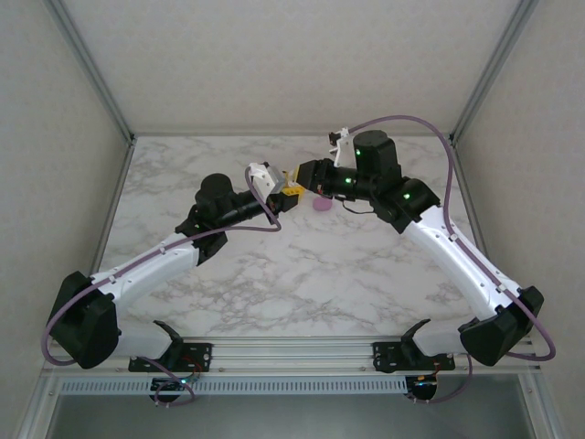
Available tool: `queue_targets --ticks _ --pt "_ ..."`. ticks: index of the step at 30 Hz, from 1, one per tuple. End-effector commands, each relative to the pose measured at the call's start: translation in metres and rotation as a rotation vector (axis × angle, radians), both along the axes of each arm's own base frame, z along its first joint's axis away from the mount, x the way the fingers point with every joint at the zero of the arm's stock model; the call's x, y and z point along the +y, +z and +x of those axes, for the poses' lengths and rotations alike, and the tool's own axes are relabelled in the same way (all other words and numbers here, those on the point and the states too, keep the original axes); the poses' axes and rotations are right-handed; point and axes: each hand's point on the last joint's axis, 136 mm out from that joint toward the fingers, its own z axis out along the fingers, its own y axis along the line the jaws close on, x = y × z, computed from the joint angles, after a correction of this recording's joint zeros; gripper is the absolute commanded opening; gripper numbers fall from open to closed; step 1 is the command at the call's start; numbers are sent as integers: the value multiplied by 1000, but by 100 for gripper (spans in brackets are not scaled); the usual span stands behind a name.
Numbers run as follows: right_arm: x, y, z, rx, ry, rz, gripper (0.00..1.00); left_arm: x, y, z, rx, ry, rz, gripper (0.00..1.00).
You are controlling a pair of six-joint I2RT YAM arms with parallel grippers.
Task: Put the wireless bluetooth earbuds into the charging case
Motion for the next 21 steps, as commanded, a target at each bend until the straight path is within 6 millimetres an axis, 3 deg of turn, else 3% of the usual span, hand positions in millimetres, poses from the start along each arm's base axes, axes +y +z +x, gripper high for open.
queue_targets --ticks 1,15,21 --pt "3 12 1 3 21 45 22 1 26 -10 -67 -21 -40 16" --pt "2 -16 8 99 -9 -25 23 1 31 -12 -68 -28 -51 16" --pt "5 -15 10 110 6 -19 22 2 30 -12 -63 -28 -50 16"
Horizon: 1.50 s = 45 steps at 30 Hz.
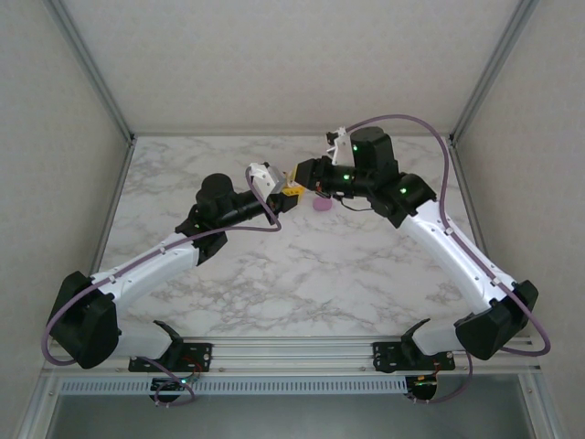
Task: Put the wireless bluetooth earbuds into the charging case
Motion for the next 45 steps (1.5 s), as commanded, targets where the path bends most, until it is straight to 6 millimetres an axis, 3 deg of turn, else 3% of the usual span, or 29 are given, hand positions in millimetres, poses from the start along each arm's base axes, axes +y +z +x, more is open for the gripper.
queue_targets --ticks 1,12,24,45 --pt "2 -5 3 34 6 -16 22 2 33 -13 -81 -30 -57 16" --pt "-4 -5 -9 58 37 -56 22 1 32 -11 -94 -21 -50 16" --pt "-7 -23 15 65 -64 -114 23 0 39 -21 -87 -69 -55 17" --pt "-23 -30 21 45 -135 -188 27 0 46 -16 -42 -55 -121 17"
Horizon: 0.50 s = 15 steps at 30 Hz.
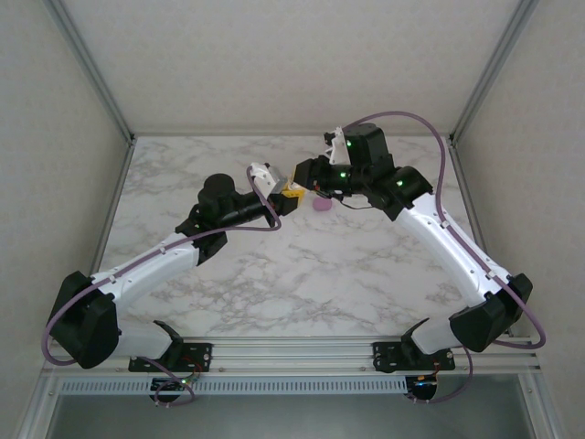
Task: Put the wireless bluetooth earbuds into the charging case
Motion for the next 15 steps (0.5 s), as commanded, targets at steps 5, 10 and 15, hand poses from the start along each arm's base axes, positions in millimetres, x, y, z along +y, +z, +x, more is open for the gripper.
queue_targets --ticks 5,10,15 --pt "-19 -18 17 2 -120 -114 29 -1 59 -15 -136 -52 -129 17" --pt "-21 -18 19 -6 -135 -141 31 -1 61 -14 -127 -53 -141 17" --pt "-18 -17 19 -11 -125 -146 28 -2 61 -11 -95 -45 -162 17"
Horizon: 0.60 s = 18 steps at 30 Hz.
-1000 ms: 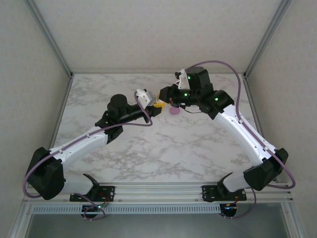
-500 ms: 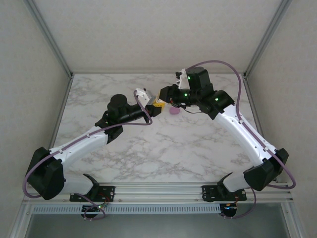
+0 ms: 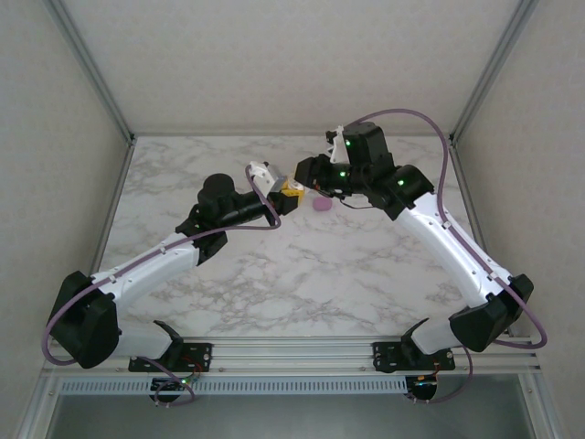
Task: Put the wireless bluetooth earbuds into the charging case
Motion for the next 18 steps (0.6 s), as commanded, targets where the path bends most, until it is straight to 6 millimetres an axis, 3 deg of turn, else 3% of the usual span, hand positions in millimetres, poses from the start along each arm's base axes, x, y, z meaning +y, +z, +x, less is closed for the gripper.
queue_targets --ticks 1,11,18 --pt "-12 -21 14 12 -68 -104 28 -2 57 -12 -115 -45 -138 16" --pt "-5 -15 5 -10 23 -110 32 -1 50 -4 -75 -14 -145 13" --pt "-4 -22 -6 0 92 -134 34 1 52 -2 -67 6 -164 12"
